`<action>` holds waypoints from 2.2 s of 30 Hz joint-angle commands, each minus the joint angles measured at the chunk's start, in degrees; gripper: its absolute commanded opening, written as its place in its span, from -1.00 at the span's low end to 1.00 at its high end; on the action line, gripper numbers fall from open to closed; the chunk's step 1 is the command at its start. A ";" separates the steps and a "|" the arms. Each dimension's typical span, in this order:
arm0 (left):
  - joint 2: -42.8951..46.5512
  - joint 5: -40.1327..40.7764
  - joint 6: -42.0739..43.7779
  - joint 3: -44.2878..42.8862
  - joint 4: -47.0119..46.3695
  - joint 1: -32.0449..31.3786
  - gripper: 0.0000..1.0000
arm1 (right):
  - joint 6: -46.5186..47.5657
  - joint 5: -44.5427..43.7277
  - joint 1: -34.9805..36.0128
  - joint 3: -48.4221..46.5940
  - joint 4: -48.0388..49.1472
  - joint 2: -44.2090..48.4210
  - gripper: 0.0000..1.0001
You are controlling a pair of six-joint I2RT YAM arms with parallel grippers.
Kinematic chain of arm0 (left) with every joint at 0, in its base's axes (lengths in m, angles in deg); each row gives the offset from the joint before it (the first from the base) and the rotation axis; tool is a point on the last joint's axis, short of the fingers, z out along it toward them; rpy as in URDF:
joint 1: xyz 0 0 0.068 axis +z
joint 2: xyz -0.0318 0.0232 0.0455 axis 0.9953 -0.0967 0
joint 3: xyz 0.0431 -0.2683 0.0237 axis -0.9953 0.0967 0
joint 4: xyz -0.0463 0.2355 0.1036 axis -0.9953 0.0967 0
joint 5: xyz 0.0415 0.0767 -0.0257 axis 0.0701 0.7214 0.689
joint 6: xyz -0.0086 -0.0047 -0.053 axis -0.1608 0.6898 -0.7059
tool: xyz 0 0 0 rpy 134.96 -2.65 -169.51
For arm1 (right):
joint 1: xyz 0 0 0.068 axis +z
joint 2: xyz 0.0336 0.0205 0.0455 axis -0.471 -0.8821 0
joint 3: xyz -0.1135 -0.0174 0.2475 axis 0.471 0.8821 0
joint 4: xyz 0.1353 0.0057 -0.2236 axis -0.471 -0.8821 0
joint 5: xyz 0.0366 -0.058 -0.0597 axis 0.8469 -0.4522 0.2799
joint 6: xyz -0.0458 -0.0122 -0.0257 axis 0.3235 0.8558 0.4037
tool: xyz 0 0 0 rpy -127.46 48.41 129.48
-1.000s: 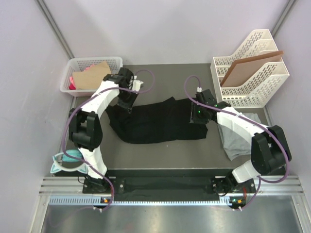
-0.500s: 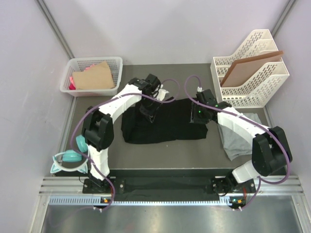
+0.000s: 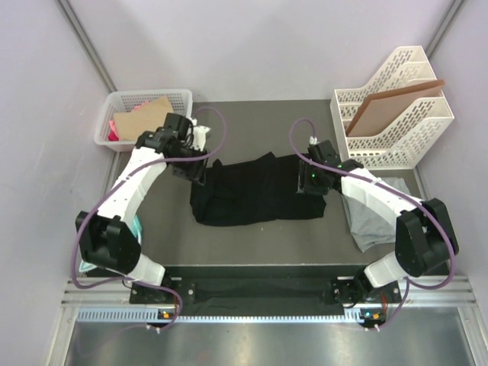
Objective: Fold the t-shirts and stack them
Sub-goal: Fold the folded rectangular tshirt in 1/3 of the way
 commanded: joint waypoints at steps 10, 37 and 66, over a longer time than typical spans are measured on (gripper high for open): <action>-13.83 1.75 -1.94 -6.99 -1.45 -5.23 0.02 | -0.01 -0.57 0.37 0.63 1.33 2.79 -0.05; -14.29 -1.74 -1.33 -8.14 -2.60 -5.31 -0.95 | 0.08 -1.18 0.37 0.72 0.10 6.13 -0.14; -17.08 -28.29 31.80 -6.43 27.97 -17.45 -0.25 | 0.78 -4.35 0.20 -3.41 -4.03 2.53 -0.11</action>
